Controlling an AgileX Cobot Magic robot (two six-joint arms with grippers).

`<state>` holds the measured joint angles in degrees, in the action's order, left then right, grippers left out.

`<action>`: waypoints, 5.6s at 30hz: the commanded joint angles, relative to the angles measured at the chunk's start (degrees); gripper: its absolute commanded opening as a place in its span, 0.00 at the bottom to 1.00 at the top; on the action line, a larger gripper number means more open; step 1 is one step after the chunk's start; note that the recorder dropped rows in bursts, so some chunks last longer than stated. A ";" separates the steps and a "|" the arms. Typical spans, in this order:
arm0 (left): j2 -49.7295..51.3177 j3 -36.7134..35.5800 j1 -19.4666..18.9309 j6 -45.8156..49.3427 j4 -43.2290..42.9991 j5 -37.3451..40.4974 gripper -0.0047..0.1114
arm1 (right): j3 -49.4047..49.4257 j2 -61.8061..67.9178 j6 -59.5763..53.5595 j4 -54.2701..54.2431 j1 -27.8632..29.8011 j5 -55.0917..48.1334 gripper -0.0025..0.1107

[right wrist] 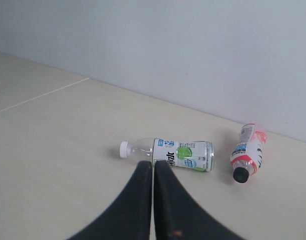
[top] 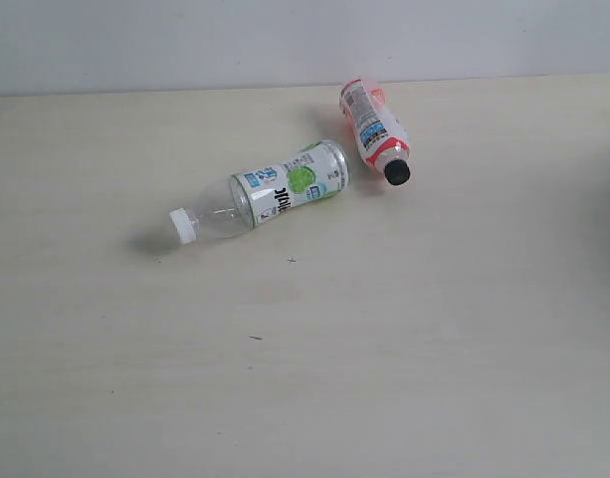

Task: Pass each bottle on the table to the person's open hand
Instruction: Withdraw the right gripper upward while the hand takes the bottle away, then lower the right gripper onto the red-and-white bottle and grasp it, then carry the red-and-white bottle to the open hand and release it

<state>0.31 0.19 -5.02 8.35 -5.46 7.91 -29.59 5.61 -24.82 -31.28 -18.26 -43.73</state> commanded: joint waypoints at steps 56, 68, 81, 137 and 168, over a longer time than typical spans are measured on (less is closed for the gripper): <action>-0.31 -0.19 0.44 0.02 0.00 -0.34 0.04 | 1.87 21.46 -0.64 -0.10 -0.43 11.27 0.04; -0.31 -0.19 0.44 0.02 0.00 -0.34 0.04 | -18.94 62.53 -0.52 -0.21 -6.13 10.86 0.04; -0.31 -0.19 0.44 0.02 0.00 -0.34 0.04 | -43.28 80.58 18.40 28.46 -6.13 5.52 0.09; -0.31 -0.19 0.44 0.02 0.00 -0.34 0.04 | -86.55 131.88 23.35 34.70 1.96 7.63 0.70; -0.31 -0.19 0.44 0.02 0.00 -0.34 0.04 | -89.26 138.04 24.00 31.28 1.96 0.89 0.69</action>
<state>0.31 0.19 -5.02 8.35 -5.46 7.91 -118.38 142.69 -0.92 0.00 -16.46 -42.50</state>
